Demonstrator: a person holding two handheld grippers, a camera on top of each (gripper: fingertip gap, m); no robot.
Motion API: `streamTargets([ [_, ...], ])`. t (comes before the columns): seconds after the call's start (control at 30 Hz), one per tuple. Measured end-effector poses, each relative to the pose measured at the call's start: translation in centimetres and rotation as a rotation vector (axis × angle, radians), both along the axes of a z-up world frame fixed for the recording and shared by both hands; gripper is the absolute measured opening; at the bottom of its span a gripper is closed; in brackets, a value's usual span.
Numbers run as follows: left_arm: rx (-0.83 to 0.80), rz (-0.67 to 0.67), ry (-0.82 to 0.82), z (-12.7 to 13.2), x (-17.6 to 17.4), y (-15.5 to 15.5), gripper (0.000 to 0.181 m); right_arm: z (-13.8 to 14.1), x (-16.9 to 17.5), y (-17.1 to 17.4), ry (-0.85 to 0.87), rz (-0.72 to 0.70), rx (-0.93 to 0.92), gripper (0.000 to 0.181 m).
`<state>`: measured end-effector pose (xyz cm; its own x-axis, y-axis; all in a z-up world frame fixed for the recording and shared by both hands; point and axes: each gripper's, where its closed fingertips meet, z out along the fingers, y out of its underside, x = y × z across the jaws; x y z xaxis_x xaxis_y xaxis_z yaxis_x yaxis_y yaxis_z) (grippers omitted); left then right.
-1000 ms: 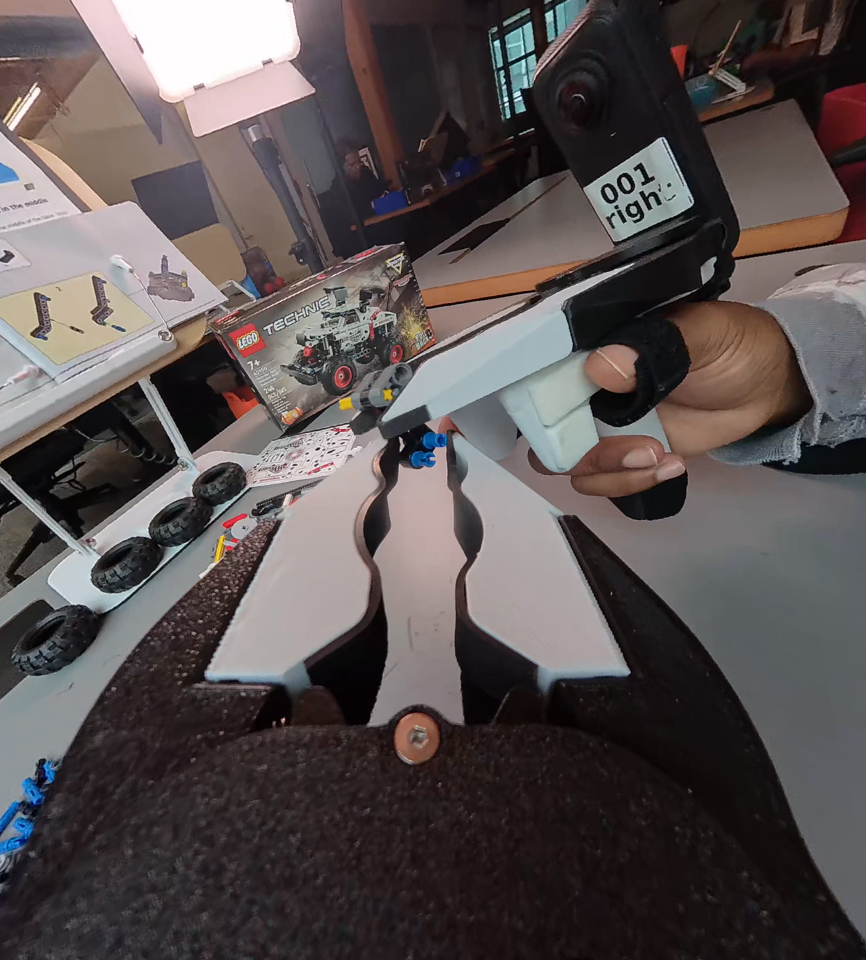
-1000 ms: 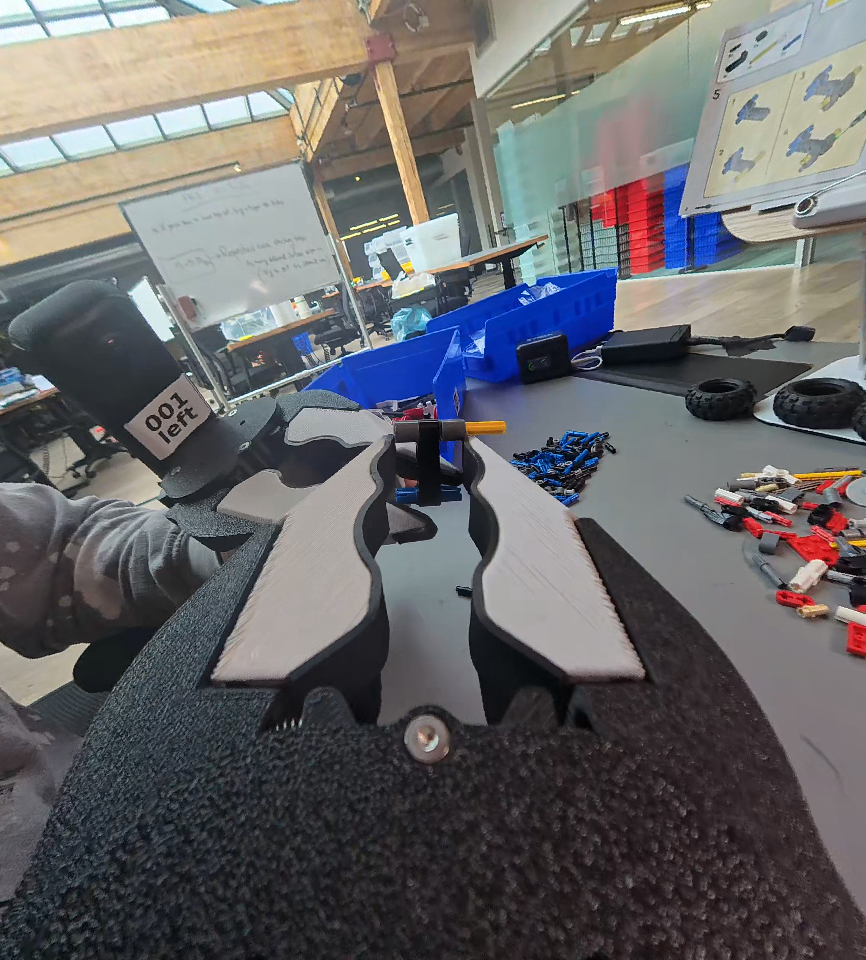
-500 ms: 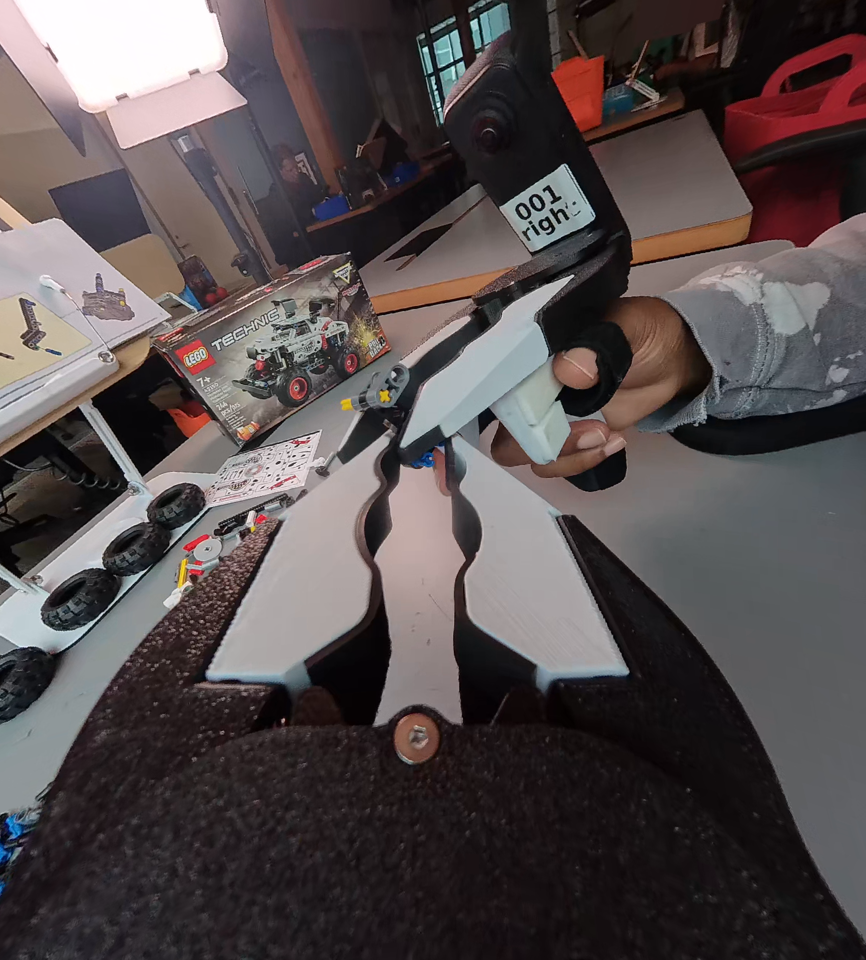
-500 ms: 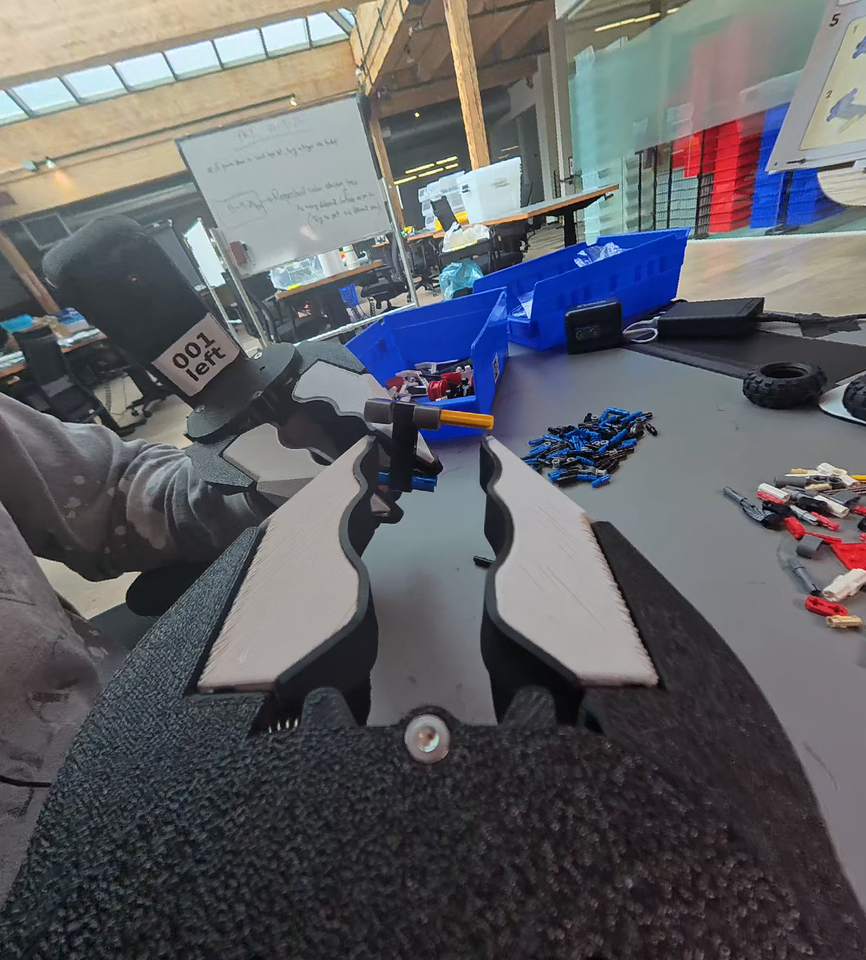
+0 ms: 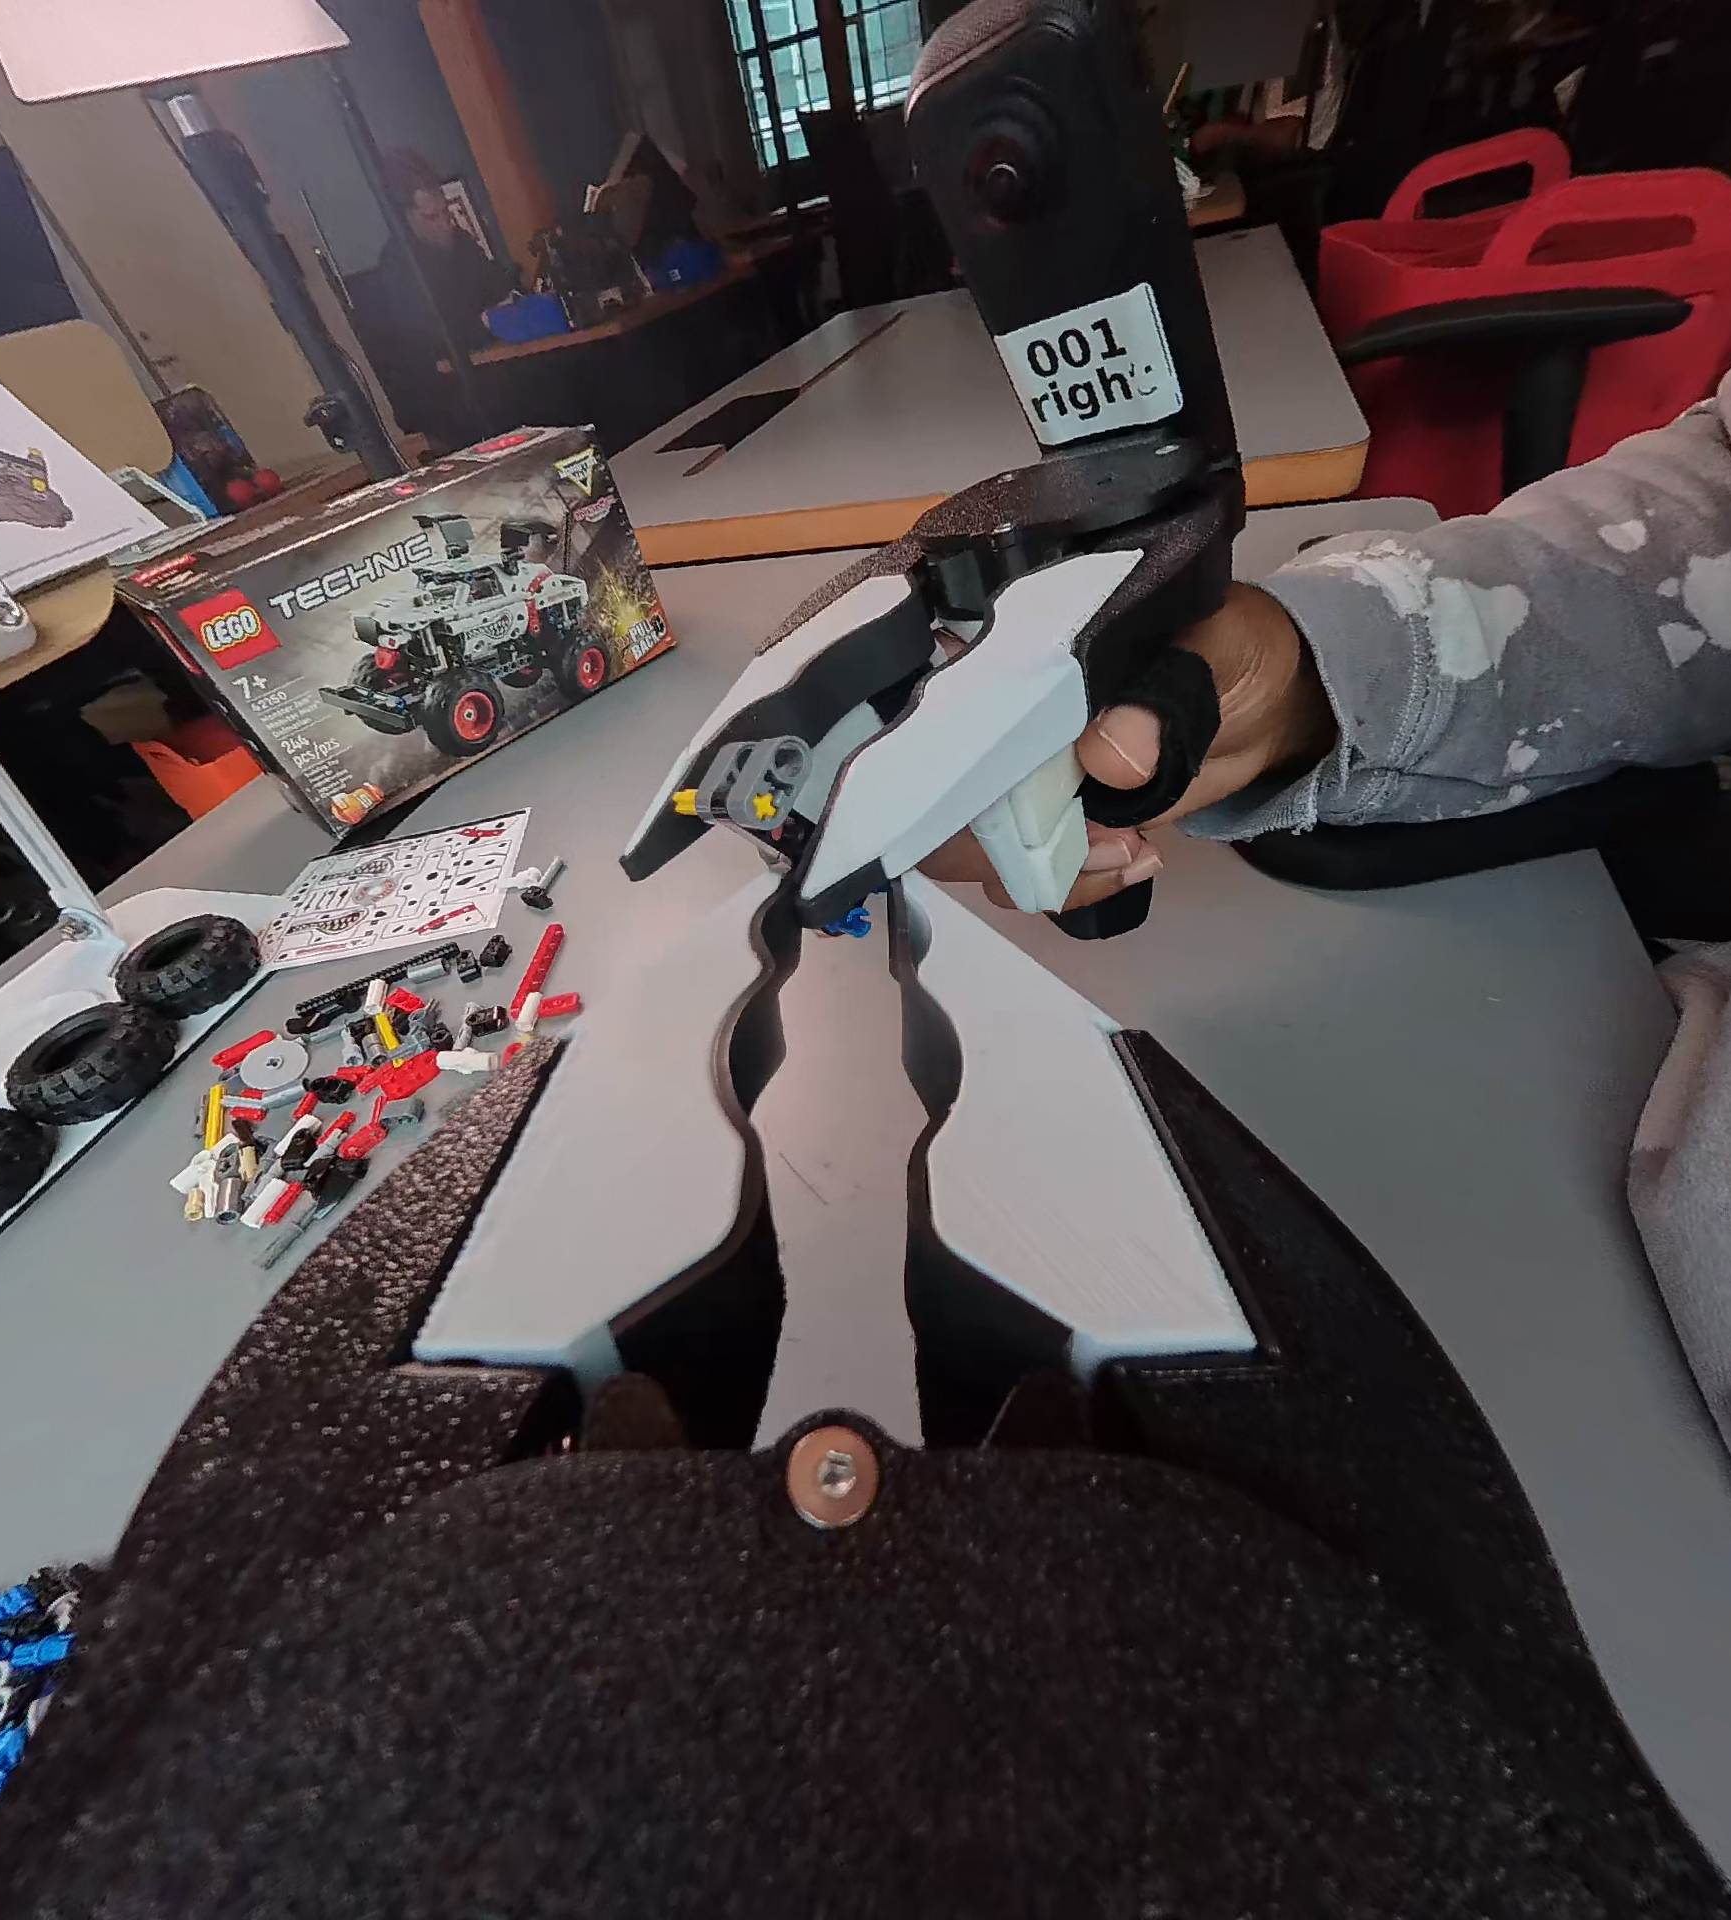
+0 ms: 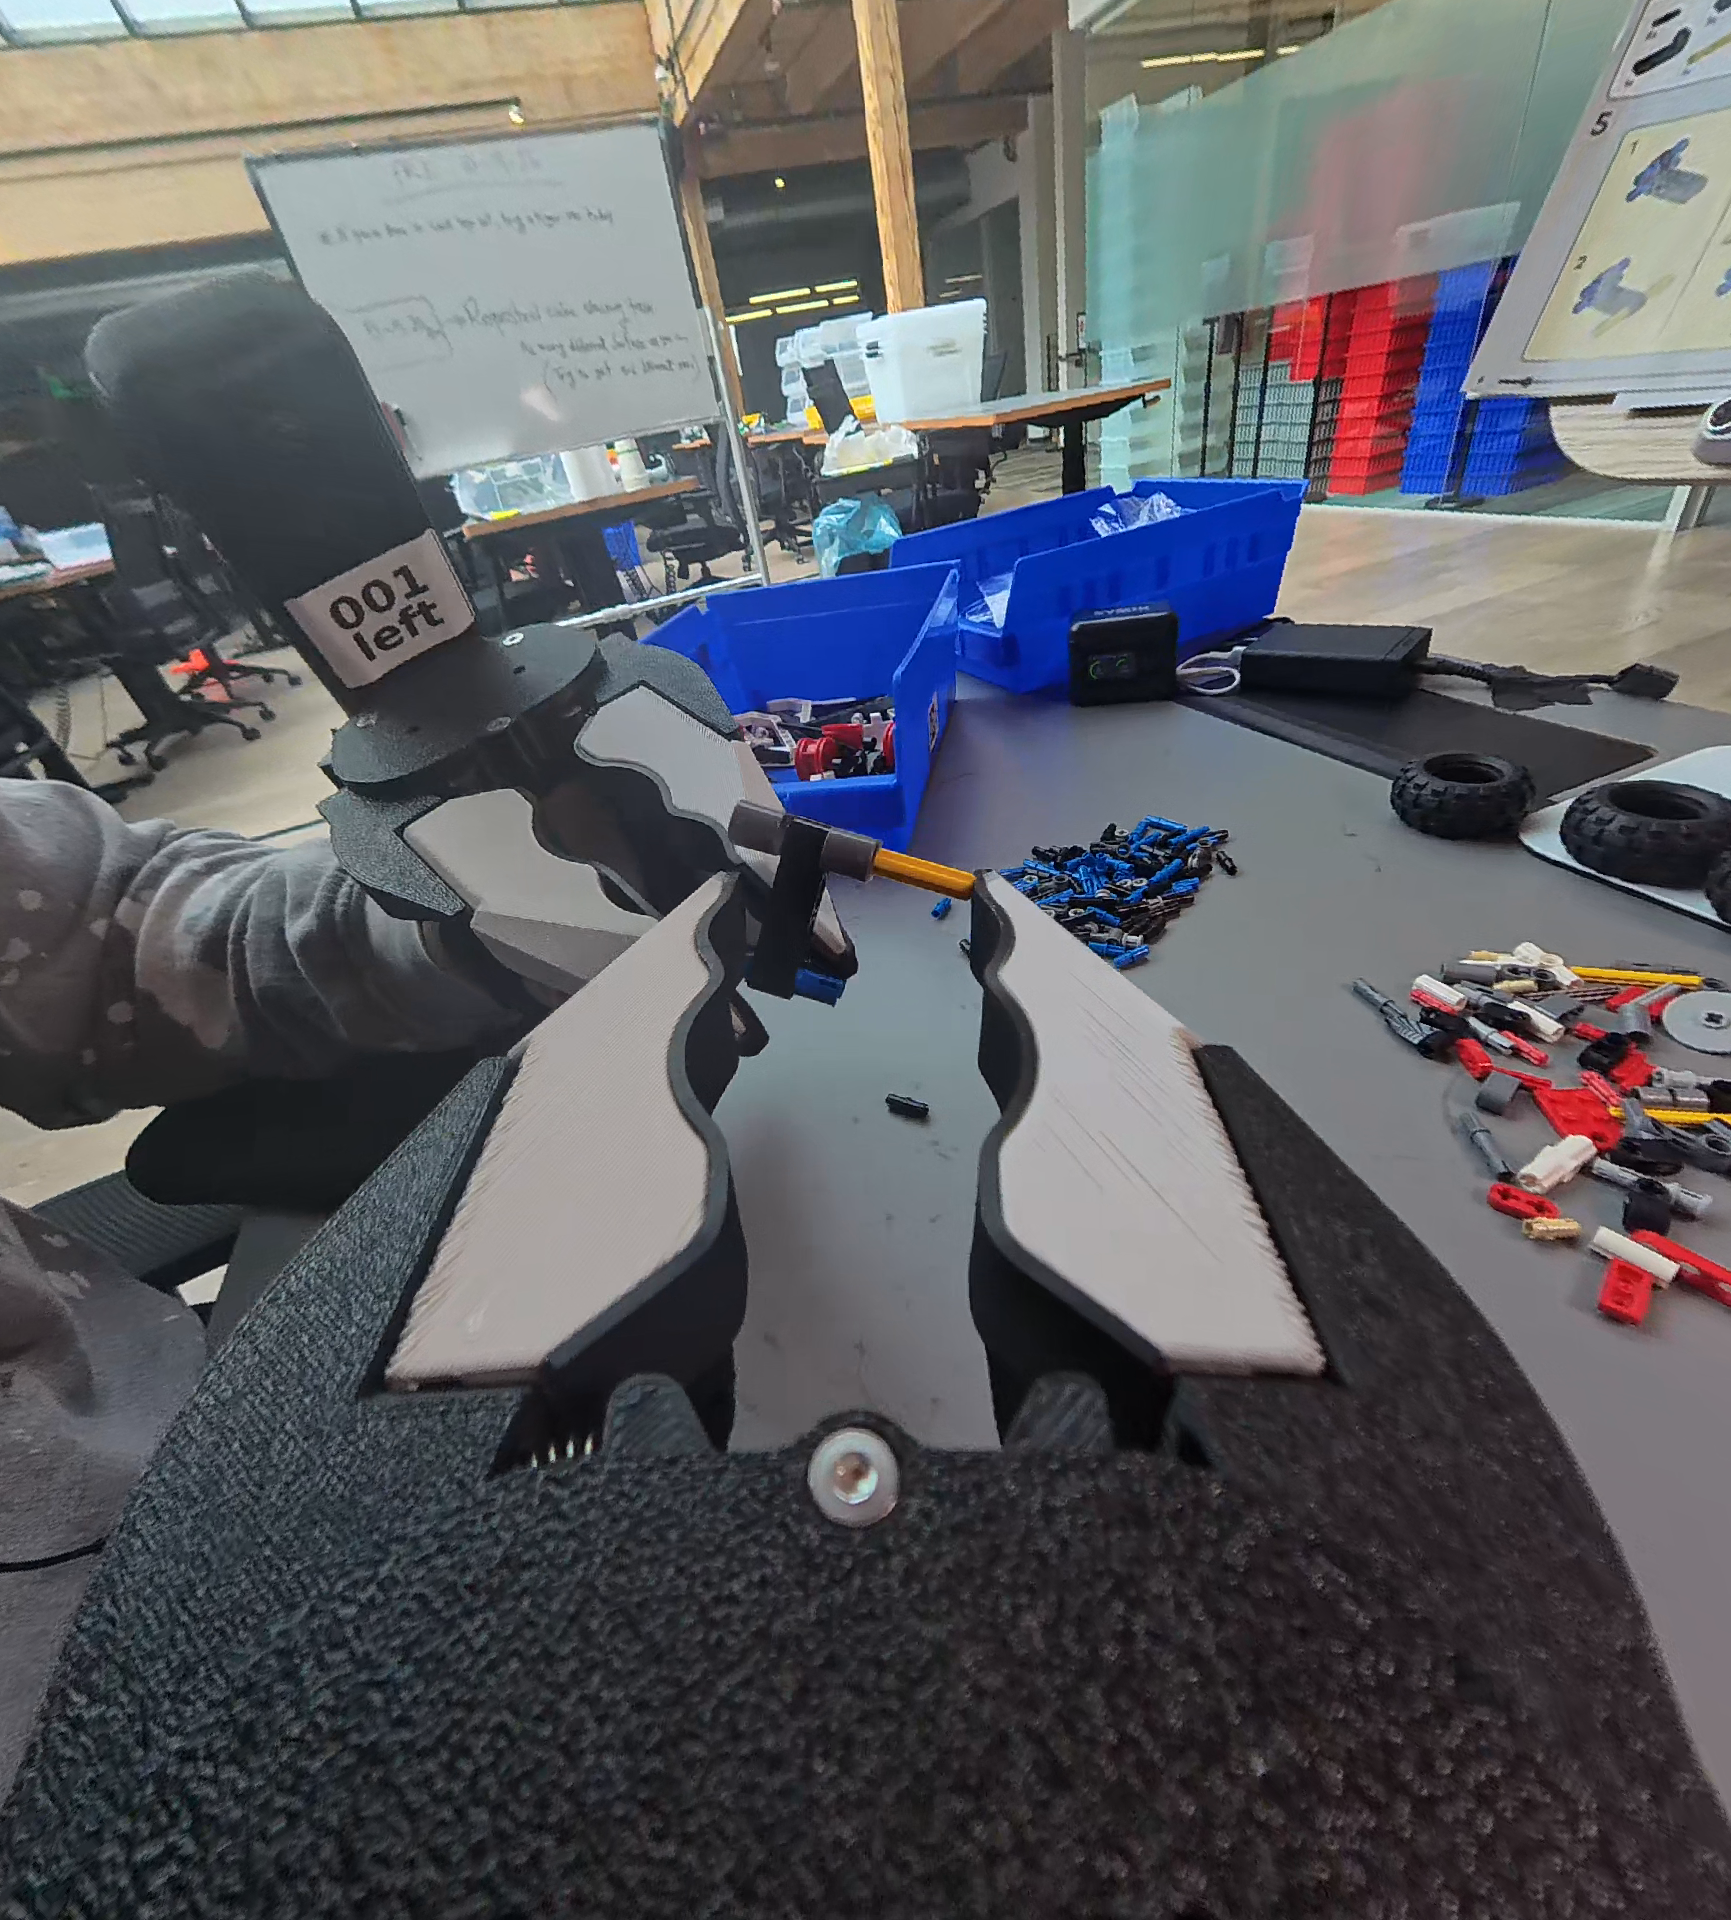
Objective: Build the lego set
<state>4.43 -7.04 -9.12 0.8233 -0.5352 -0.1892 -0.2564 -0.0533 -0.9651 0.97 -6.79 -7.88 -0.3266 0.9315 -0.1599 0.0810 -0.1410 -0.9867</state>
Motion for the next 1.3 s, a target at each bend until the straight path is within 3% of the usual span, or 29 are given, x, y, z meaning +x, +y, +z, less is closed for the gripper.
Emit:
streamTargets([
  [0.17, -0.055, -0.031, -0.01, -0.6, 0.0, -0.2, 0.016, -0.5, -0.1, 0.2, -0.029, -0.02, 0.052, 0.05],
  [0.6, -0.098, -0.032, 0.015, -1.5, -0.2, 0.0, 0.021, -1.3, -0.3, 0.1, -0.029, 0.009, -0.156, 0.038],
  [1.3, -0.079, -0.062, 0.048, -1.3, 0.2, -0.4, 0.019, -0.5, 0.2, -0.5, 0.043, 0.018, -0.102, 0.036],
])
